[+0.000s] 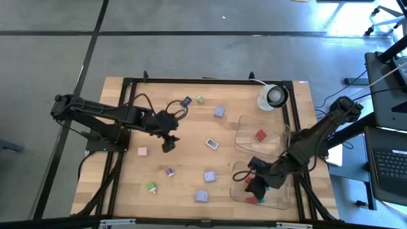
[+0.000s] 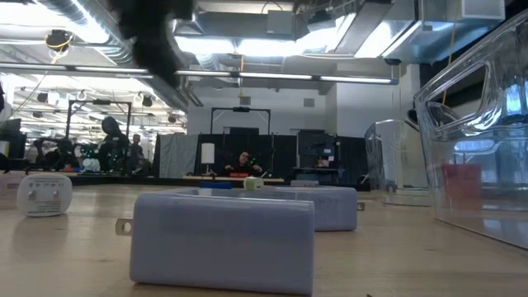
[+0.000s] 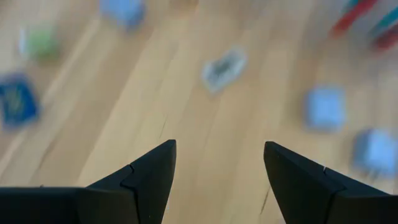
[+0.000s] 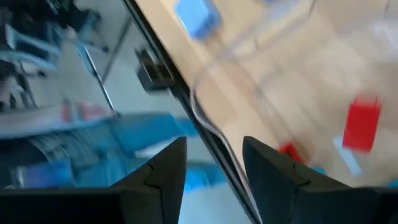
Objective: Pick & Place Office items
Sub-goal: Put the white charger adapter into the top transparent bin
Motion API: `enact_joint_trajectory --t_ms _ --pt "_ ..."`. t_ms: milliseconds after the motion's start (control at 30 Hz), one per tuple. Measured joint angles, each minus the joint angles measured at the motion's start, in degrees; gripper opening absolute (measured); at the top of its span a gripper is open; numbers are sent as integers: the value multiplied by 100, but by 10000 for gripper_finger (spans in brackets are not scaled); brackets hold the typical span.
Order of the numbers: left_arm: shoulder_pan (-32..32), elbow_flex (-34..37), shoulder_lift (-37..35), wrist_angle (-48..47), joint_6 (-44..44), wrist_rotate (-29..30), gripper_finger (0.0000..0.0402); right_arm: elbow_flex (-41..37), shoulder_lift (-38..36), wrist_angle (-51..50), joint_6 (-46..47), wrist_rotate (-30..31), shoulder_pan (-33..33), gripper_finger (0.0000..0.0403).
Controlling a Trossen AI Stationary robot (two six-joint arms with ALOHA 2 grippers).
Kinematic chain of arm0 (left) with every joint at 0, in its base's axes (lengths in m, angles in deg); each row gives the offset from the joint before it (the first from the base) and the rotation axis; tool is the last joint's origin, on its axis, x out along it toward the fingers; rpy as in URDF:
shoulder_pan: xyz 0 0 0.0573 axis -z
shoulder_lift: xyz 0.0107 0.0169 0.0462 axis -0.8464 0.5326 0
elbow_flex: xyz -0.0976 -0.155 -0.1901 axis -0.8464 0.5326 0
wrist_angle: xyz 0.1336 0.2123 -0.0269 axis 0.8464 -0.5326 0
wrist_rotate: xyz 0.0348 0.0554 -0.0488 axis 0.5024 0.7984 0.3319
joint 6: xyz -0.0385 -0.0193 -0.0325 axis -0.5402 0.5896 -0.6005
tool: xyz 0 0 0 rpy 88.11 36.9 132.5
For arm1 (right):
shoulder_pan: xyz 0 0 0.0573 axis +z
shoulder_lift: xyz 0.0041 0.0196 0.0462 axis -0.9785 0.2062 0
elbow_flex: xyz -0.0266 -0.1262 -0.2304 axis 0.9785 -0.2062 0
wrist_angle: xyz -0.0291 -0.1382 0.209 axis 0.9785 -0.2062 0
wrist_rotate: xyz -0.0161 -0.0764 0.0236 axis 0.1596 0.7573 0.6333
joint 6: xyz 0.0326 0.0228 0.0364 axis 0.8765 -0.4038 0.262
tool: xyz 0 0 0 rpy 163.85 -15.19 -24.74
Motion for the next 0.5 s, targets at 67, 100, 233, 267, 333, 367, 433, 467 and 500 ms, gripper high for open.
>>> enact_joint_trajectory --t_ms 67,100,233,267,333,367,433,467,500 --pt "107 0 0 -749 -202 1 240 0 -117 -3 -146 242 0 160" --pt "177 0 0 -1116 -297 -10 240 0 -168 -4 -241 323 0 160" --pt "498 51 0 -2188 -591 -425 240 0 -236 -6 -596 550 0 160" --pt "584 109 0 -2302 -652 -577 240 0 -236 -7 -685 592 0 160" --pt "787 228 2 -2435 -723 -831 240 0 -236 -9 -856 645 -6 160" --pt "891 303 2 -2435 -769 -956 240 0 -236 -7 -898 667 -20 160" --pt "1069 500 2 -2444 -866 -1097 241 0 -236 -9 -983 694 -64 159" --pt "1151 604 2 -2460 -933 -1096 243 0 -236 -8 -1018 697 -93 159" --pt "1222 708 2 -2454 -1006 -1091 245 0 -236 -8 -1048 705 -120 159"
